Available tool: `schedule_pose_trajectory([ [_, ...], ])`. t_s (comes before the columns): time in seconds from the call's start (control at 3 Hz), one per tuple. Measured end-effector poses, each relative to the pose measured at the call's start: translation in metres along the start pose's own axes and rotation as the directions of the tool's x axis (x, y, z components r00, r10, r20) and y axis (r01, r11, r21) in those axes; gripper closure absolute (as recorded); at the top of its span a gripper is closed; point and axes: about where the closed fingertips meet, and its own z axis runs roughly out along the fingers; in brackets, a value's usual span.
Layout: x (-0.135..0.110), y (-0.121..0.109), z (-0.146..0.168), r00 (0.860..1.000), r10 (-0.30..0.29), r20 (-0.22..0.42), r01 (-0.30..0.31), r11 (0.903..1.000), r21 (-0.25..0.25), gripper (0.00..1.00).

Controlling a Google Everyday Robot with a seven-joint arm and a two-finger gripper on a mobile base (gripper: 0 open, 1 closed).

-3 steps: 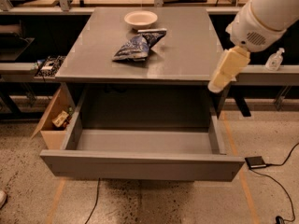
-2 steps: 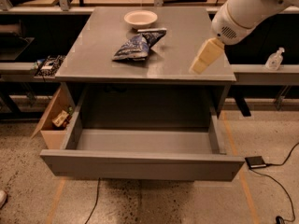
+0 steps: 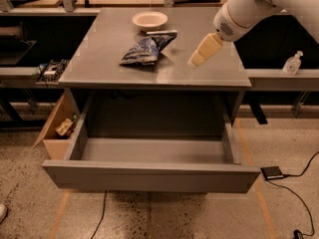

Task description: Place blue chip bag into top drawer

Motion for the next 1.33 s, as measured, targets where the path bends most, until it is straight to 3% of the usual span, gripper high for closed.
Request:
schedule_pose_trajectory([
  [0.33, -0.003, 0.000, 0.009, 0.999, 0.038, 0.019, -0.038, 0.9993, 0.005, 0.00],
  [1.33, -0.063, 0.029, 0.090, 0.995, 0.075, 0.066, -0.073, 0.9969, -0.030, 0.00],
])
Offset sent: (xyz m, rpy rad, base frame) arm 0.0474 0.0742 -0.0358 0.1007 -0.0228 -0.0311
